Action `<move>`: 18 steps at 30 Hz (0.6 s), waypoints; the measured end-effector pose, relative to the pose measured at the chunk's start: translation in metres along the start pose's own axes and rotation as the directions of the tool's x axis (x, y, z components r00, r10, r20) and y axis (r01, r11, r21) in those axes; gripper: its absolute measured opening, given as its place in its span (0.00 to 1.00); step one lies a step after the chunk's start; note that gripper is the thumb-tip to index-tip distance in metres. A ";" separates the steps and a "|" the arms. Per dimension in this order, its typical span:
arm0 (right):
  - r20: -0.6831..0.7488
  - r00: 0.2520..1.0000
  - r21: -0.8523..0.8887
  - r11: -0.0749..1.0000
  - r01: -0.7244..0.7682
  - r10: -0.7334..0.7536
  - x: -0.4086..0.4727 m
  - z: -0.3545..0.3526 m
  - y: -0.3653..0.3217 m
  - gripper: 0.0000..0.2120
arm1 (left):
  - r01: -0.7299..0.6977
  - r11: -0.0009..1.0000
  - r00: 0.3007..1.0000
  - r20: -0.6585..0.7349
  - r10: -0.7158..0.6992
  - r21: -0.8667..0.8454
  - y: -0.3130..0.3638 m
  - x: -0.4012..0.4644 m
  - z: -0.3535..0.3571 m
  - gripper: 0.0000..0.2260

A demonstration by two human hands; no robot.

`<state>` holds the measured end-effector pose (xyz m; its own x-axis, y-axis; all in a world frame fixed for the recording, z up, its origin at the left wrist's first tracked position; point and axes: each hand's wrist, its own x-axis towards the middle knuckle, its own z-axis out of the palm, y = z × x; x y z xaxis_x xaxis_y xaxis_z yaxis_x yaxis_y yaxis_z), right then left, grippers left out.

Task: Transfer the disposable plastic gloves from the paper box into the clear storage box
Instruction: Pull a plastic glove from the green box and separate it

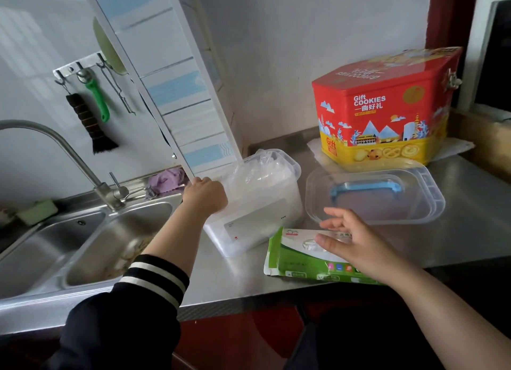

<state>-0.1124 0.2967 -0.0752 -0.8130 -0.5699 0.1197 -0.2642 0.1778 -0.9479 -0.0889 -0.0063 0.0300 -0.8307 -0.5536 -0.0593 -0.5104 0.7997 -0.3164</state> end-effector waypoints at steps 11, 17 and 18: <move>-0.011 1.000 -0.030 1.000 0.011 -0.011 -0.003 0.000 -0.003 0.35 | -0.070 0.636 0.948 -0.249 -0.197 -0.768 -0.021 -0.015 -0.033 0.14; 0.059 0.998 -0.052 0.998 -0.025 0.028 -0.003 0.002 -0.006 0.21 | -0.693 0.635 0.438 -0.899 -0.004 -0.340 0.034 -0.076 -0.021 0.11; 0.053 0.998 -0.098 0.995 -0.017 0.023 -0.003 0.004 -0.006 0.18 | -0.756 0.588 0.421 -0.902 0.099 -0.288 0.050 -0.090 -0.013 0.11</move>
<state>-0.1065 0.2944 -0.0713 -0.7898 -0.6078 0.0822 -0.2997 0.2655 -0.9164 -0.0427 0.0866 0.0315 -0.6008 0.0564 0.7974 0.2635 0.9557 0.1310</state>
